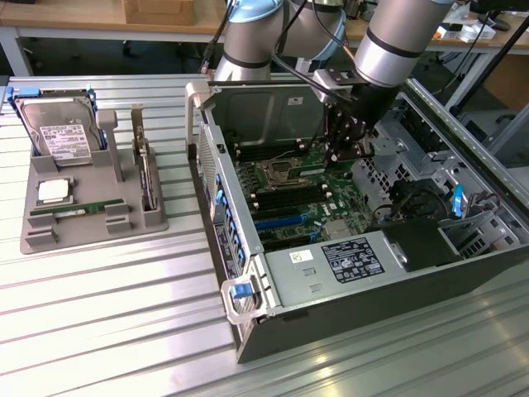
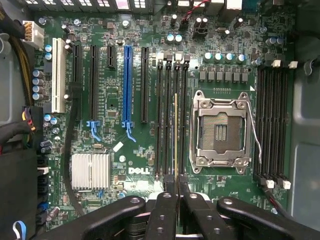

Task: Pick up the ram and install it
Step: 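Insert the ram into the slot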

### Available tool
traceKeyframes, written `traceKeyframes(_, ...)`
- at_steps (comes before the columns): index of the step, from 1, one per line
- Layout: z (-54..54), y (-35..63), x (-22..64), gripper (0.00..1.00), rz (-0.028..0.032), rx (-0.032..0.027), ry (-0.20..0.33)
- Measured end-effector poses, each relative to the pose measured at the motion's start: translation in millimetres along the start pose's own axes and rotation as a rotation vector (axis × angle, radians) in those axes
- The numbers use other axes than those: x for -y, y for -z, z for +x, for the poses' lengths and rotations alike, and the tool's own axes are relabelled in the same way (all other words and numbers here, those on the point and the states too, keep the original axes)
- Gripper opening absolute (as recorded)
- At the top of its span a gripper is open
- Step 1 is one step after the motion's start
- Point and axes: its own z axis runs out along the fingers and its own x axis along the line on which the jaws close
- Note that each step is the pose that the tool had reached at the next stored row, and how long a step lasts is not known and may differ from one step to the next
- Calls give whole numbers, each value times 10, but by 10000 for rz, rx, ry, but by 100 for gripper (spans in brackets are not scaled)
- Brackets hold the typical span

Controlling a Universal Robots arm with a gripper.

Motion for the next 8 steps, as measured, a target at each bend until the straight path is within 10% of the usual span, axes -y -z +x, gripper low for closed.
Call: traceKeyframes(8, 1, -52, 2, 12, 0, -1, 0)
